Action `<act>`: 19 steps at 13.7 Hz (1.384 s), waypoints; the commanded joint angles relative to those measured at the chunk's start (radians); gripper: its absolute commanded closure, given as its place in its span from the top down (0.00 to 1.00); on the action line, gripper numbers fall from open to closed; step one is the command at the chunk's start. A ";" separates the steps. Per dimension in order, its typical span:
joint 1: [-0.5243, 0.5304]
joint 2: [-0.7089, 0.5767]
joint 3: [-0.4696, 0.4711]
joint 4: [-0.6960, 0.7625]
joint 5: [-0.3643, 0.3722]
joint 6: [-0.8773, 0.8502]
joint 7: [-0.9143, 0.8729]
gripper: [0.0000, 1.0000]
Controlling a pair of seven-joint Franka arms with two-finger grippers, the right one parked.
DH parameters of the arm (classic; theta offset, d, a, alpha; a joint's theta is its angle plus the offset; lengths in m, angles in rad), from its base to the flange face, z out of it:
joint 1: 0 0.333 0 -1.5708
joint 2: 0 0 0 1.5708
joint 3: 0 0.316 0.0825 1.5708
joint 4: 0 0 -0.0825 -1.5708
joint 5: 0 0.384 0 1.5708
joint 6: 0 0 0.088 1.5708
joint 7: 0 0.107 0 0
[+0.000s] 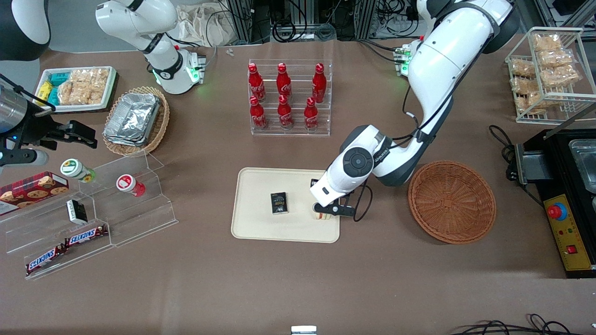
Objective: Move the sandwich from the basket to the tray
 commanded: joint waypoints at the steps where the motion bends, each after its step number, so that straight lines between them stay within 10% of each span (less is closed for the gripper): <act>1: -0.004 -0.041 0.009 0.015 0.009 -0.068 -0.028 0.99; 13: 0.368 -0.515 0.004 0.007 -0.001 -0.648 -0.006 0.99; 19: 0.517 -0.574 0.007 0.016 -0.028 -0.684 0.472 1.00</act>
